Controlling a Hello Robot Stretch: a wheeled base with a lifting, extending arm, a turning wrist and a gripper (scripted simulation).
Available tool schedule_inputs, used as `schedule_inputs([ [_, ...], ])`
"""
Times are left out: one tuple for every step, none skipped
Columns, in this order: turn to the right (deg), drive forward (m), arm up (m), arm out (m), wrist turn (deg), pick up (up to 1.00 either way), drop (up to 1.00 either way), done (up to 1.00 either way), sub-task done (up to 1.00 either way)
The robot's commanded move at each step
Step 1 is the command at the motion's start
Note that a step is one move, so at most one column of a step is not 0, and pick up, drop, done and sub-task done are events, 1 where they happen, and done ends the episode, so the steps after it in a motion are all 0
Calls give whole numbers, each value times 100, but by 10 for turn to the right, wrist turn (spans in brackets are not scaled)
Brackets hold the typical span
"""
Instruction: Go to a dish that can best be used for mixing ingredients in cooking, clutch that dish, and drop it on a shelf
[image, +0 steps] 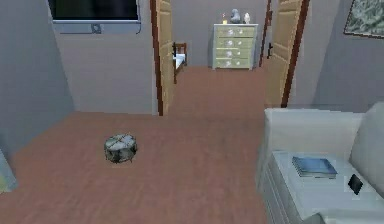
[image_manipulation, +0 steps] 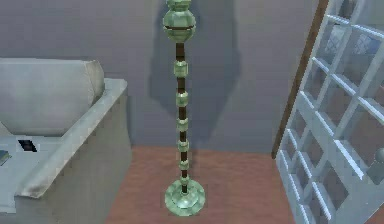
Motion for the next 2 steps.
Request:
schedule_inputs([
  [60, 0, 0, 0, 0, 0, 0, 0, 0],
  [0, 30, 0, 0, 0, 0, 0, 0, 0],
])
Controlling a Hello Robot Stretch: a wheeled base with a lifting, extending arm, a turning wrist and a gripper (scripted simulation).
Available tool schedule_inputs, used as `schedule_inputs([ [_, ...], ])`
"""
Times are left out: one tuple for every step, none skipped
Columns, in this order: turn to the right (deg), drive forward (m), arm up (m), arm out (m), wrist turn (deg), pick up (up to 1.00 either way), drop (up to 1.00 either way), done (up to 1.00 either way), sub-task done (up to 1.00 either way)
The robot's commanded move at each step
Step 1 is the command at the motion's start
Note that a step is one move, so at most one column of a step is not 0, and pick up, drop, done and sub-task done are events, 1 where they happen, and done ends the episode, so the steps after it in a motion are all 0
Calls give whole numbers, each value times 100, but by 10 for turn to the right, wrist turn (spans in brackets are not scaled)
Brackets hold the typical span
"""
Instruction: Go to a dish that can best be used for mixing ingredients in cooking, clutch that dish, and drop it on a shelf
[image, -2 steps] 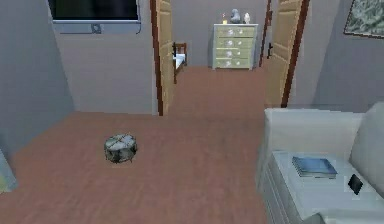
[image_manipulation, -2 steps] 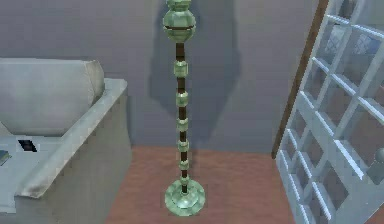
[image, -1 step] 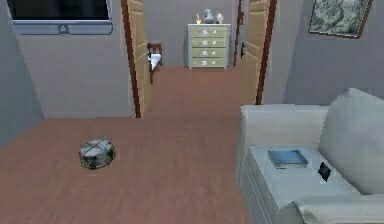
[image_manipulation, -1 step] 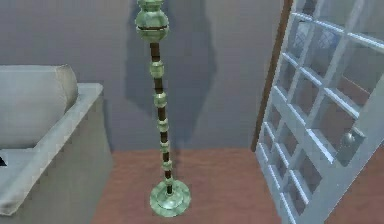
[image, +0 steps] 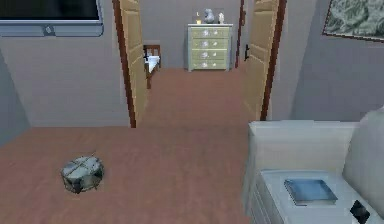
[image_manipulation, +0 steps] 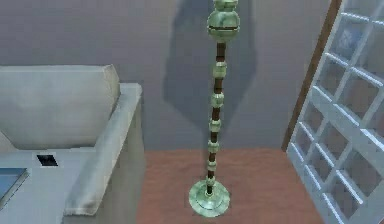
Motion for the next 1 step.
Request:
schedule_inputs([
  [-390, 0, 0, 0, 0, 0, 0, 0, 0],
])
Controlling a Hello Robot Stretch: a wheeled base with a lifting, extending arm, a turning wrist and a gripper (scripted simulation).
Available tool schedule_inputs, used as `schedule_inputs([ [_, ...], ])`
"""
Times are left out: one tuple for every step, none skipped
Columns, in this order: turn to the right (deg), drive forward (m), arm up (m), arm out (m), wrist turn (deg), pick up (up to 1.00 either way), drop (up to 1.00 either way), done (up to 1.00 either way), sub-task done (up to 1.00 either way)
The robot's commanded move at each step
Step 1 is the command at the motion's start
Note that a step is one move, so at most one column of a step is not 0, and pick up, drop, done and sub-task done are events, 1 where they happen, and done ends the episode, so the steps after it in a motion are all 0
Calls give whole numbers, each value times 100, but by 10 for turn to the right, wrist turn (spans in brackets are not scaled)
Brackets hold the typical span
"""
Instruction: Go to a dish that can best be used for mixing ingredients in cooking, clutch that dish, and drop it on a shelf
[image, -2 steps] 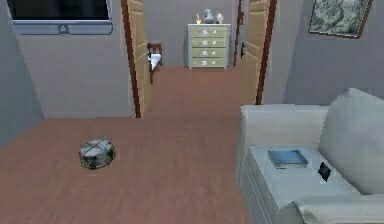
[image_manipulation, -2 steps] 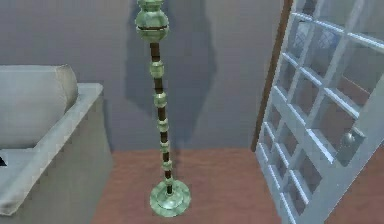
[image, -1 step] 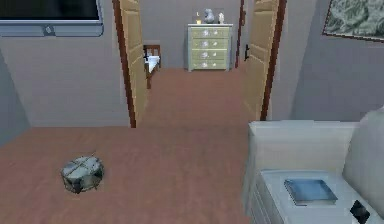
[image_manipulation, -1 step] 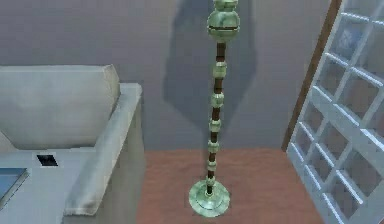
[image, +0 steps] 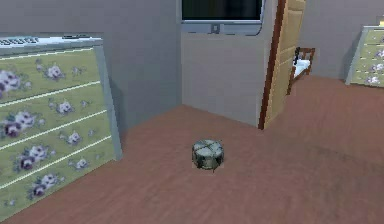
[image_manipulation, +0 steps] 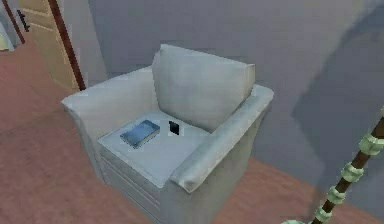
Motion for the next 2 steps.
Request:
schedule_inputs([
  [0, 5, 0, 0, 0, 0, 0, 0, 0],
  [270, 0, 0, 0, 0, 0, 0, 0, 0],
])
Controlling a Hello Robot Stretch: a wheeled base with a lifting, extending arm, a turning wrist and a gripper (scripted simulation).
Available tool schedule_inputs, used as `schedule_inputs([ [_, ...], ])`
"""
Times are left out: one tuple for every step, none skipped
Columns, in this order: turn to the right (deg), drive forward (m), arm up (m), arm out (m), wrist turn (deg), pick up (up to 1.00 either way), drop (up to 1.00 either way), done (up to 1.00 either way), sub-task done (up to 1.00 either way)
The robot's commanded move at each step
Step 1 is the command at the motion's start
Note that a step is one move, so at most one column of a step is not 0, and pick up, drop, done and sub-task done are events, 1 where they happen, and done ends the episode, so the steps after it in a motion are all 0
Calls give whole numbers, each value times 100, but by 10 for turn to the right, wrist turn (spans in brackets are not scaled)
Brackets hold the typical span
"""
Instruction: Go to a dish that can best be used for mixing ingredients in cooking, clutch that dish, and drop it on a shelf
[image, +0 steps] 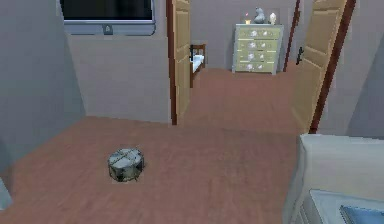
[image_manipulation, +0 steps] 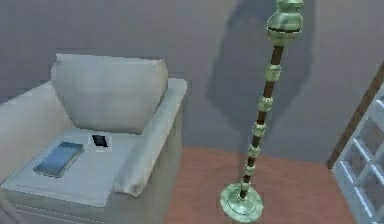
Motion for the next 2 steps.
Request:
schedule_inputs([
  [0, 100, 0, 0, 0, 0, 0, 0, 0],
  [60, 0, 0, 0, 0, 0, 0, 0, 0],
])
